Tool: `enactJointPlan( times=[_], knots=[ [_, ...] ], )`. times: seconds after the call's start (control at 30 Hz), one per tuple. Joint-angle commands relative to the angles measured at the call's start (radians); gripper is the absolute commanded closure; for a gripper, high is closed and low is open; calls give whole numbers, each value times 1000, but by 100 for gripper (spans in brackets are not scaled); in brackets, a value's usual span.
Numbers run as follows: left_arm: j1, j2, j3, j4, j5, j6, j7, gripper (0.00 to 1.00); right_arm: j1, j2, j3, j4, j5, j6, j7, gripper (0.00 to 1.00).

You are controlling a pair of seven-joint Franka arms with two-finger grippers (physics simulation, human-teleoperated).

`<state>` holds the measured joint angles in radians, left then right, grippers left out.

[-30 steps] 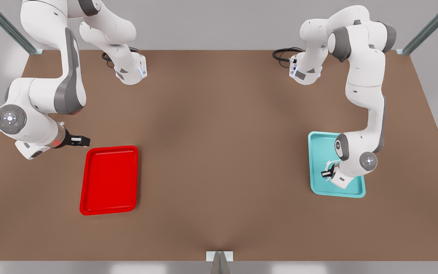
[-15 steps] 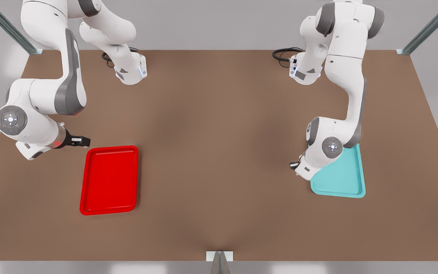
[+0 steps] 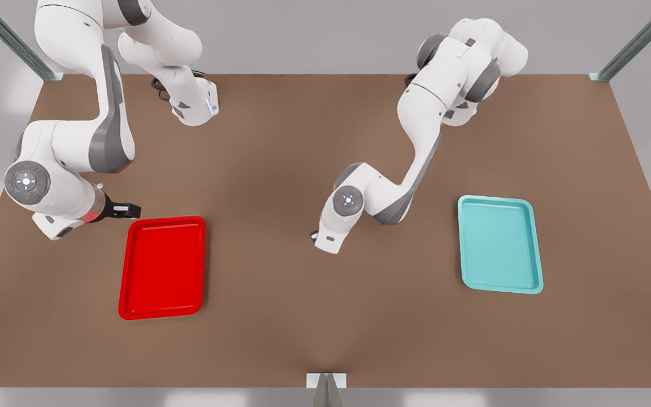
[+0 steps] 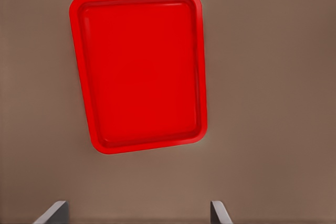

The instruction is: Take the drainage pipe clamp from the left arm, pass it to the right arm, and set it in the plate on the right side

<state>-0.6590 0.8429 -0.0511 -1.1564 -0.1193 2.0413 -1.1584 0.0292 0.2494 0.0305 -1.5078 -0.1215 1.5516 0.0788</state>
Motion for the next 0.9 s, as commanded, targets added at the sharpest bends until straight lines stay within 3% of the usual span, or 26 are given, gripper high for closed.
enactJointPlan(
  times=[0.0,0.1,0.2,0.27,0.7,0.87],
  knots=[
    [-1,15,2,18,1,63,-1317,79,0,-1,0,0,2,-2,-2,0],
    [-1,16,0,21,-3,115,-1442,79,8,11,0,5,3,1,-5,0],
    [-13,16,-4,37,3,129,-1532,79,64,128,14,97,166,18,-100,0],
    [-21,19,-4,53,3,106,-1564,79,120,159,14,103,168,131,-90,0],
    [-13,67,-6,113,-22,14,-1566,79,324,203,15,-71,267,571,-79,0],
    [-13,70,-6,121,-22,10,-1614,79,413,217,14,-121,266,712,79,0]
  ],
)
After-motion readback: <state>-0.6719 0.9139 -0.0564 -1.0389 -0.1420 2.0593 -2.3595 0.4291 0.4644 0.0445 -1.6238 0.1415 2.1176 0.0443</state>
